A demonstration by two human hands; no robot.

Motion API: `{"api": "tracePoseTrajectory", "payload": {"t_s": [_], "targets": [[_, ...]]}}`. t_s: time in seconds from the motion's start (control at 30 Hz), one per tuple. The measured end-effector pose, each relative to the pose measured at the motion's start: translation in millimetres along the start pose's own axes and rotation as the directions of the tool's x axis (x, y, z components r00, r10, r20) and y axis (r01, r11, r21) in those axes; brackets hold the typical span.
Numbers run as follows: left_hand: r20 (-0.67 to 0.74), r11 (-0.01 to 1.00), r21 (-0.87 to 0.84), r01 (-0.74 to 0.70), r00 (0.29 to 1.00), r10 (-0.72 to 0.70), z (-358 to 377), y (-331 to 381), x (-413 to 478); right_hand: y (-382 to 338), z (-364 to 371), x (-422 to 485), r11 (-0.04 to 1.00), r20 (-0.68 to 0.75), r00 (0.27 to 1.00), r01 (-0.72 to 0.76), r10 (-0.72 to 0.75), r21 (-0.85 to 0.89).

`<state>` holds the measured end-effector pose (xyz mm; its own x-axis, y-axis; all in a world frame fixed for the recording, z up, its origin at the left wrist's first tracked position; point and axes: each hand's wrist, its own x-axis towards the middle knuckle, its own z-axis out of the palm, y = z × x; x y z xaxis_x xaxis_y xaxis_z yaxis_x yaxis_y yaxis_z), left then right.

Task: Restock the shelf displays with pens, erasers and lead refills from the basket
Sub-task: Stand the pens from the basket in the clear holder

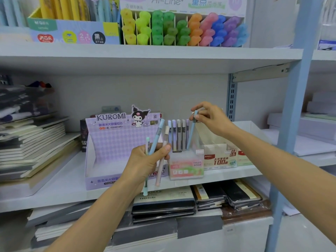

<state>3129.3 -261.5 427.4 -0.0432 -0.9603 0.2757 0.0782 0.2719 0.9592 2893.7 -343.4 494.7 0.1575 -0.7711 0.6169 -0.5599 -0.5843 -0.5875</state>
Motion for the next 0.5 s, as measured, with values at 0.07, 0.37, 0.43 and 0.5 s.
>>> {"api": "tracePoseTrajectory", "payload": {"t_s": [0.07,0.37,0.43,0.5], "targets": [[0.008,1.0,-0.004,-0.003,1.0,0.003,0,0,-1,1,-1,0,1.0,0.031,1.0,-0.004,0.004,-0.011],[0.006,1.0,-0.025,-0.008,1.0,0.008,0,4,-5,7,7,4,0.993,-0.038,0.999,-0.038,0.034,-0.108],[0.003,1.0,-0.02,-0.015,1.0,0.015,0,4,-6,7,13,3,0.988,-0.033,0.998,-0.05,0.046,-0.149],[-0.002,1.0,-0.011,-0.019,1.0,0.019,0,5,-6,2,14,1,0.986,-0.068,0.997,-0.038,0.027,-0.163]]}}
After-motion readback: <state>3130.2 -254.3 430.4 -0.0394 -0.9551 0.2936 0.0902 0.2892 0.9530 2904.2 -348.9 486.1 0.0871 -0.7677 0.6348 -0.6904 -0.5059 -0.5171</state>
